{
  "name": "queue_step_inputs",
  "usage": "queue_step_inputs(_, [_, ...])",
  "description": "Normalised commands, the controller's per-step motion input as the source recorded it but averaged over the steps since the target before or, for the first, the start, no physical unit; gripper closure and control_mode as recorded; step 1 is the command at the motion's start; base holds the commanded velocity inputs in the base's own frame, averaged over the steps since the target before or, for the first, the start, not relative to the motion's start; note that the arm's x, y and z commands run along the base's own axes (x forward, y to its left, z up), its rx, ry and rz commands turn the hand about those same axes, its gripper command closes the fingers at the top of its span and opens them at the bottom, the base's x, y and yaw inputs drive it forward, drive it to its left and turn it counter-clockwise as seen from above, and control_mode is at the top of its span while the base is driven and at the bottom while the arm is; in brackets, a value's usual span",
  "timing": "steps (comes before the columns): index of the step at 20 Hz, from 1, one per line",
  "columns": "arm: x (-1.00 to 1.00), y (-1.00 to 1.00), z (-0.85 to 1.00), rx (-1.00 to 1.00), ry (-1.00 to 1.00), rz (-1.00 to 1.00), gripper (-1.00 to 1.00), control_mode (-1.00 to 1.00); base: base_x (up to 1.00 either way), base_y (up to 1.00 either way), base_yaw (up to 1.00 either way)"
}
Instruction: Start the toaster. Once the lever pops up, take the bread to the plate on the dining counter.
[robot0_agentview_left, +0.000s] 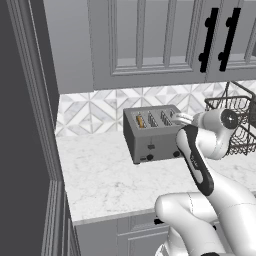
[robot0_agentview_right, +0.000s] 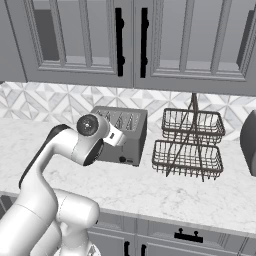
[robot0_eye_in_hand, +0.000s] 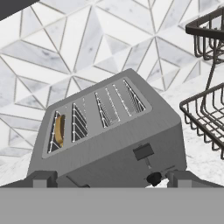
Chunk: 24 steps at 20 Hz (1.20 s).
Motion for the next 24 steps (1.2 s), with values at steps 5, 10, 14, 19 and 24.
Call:
queue_step_inputs(5, [0.0, 0.0, 0.0, 0.0, 0.0, 0.0, -1.0, -1.0, 0.0, 0.0, 0.0])
queue_step_inputs(10, [0.0, 0.0, 0.0, 0.0, 0.0, 0.0, -1.0, -1.0, 0.0, 0.0, 0.0])
queue_step_inputs(14, [0.0, 0.0, 0.0, 0.0, 0.0, 0.0, -1.0, -1.0, 0.0, 0.0, 0.0])
queue_step_inputs(19, [0.0, 0.0, 0.0, 0.0, 0.0, 0.0, -1.0, -1.0, 0.0, 0.0, 0.0])
queue_step_inputs(24, [0.0, 0.0, 0.0, 0.0, 0.0, 0.0, -1.0, -1.0, 0.0, 0.0, 0.0])
